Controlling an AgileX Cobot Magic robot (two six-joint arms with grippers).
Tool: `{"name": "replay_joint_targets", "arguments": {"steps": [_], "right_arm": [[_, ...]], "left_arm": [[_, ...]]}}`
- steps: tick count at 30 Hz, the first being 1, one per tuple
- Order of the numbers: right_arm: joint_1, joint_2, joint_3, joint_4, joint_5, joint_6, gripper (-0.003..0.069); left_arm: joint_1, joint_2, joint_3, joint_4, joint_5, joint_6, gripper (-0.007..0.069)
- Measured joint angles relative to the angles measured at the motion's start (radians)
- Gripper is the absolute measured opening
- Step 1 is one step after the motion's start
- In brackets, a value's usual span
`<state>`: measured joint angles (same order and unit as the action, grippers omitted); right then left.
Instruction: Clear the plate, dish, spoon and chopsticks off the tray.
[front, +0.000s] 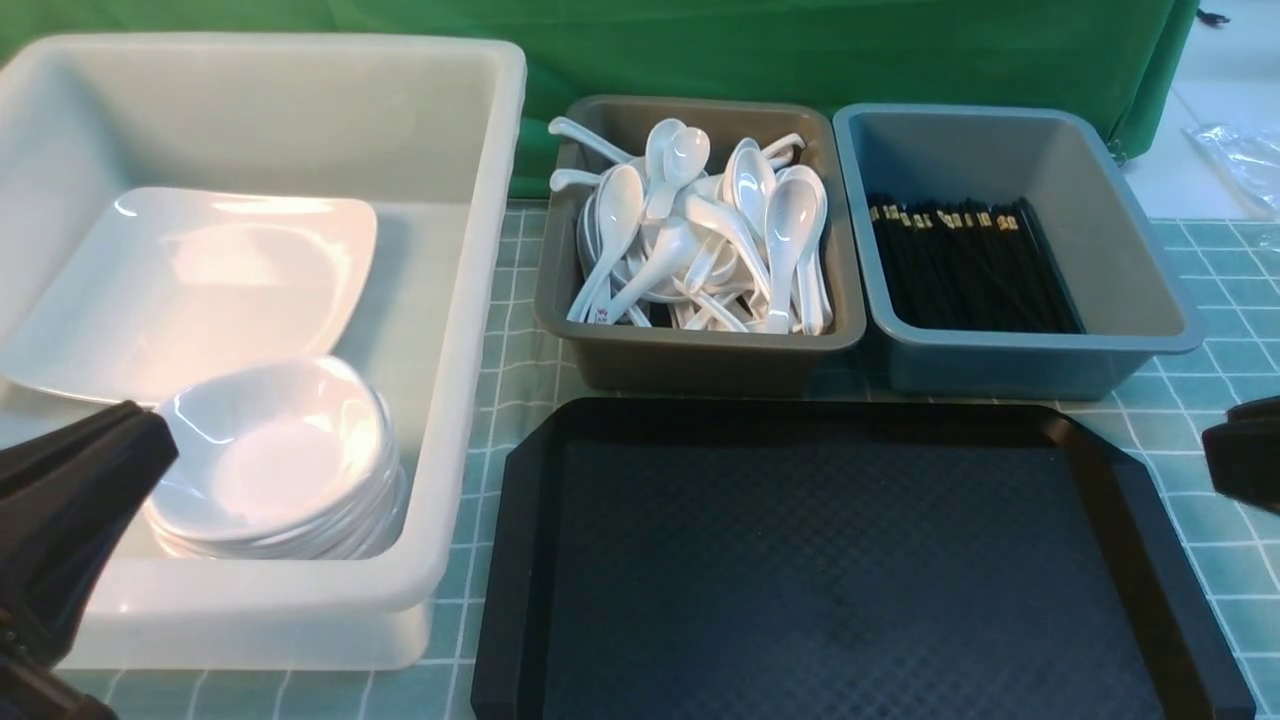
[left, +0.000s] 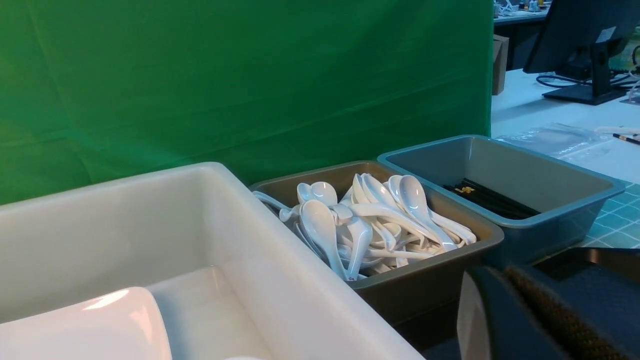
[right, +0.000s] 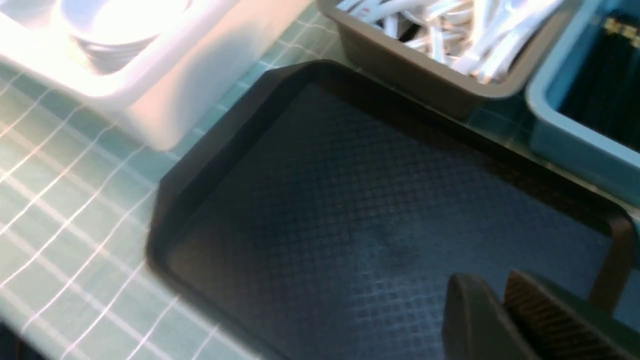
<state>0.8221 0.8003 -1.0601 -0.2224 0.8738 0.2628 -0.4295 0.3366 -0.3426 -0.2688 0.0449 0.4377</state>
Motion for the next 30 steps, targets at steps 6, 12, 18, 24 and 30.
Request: {"name": "replay_joint_targets", "arguments": {"steps": [6,12,18,24,30], "right_arm": [[-0.235,-0.111,0.133,0.120,-0.092,-0.177,0.0038],[-0.554,-0.422,0.580,0.322,-0.449,-0.508,0.0015],[-0.700,-0.675,0.886,0.348,-0.526,-0.550,0.0015],[-0.728,-0.797,1.063,0.353,-0.581,-0.493,0.0015],[-0.728,-0.798,1.066,0.357,-0.617,-0.463,0.0018]], "left_arm": [[0.000,0.000,0.000,0.000,0.000,0.000,0.0011],[0.000,0.000,0.000,0.001,0.001,0.000,0.0011],[0.000,0.000,0.000,0.003,0.002,0.000,0.0011],[0.000,-0.001,0.000,0.004,0.003,0.000,0.0011],[0.000,-0.001,0.000,0.004,0.007,0.000,0.0011]]}}
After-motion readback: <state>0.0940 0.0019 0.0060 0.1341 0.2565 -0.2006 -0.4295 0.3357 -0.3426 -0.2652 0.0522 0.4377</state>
